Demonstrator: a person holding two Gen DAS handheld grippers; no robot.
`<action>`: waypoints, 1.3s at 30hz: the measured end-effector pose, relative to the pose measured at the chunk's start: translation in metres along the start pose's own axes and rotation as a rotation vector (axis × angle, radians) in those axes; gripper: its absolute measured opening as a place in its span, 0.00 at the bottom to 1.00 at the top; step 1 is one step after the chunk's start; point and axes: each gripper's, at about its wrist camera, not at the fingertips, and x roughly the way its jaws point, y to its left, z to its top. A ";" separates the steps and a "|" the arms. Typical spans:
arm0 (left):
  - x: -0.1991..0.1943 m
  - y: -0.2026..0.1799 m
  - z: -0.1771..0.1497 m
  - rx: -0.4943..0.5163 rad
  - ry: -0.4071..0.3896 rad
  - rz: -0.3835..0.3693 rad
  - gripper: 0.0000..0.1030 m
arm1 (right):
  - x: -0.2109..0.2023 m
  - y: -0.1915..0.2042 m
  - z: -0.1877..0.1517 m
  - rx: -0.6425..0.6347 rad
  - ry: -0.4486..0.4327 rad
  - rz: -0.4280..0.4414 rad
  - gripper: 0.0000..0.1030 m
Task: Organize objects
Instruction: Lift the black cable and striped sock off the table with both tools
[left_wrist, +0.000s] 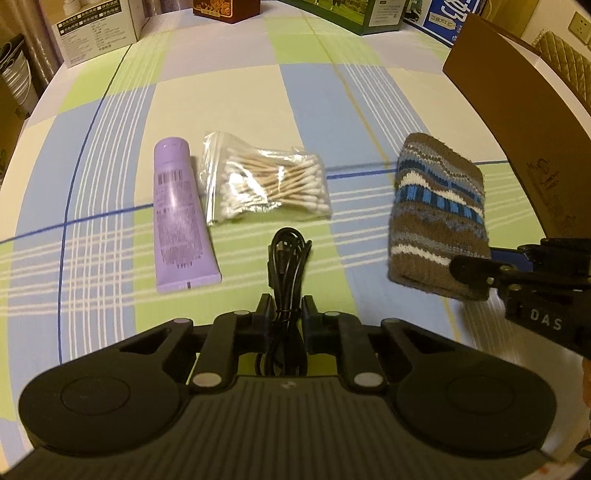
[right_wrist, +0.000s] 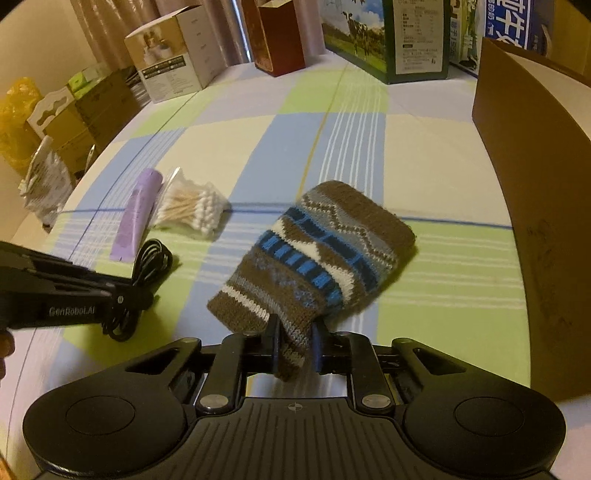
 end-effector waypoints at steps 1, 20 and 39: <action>-0.002 0.001 -0.002 -0.004 0.002 0.001 0.12 | -0.003 -0.001 -0.003 -0.002 0.006 0.010 0.13; -0.038 -0.024 -0.071 -0.069 0.054 -0.060 0.11 | -0.079 -0.042 -0.084 -0.169 0.131 0.073 0.13; -0.035 -0.070 -0.085 -0.114 0.028 -0.090 0.19 | -0.093 -0.075 -0.086 0.059 0.020 -0.013 0.80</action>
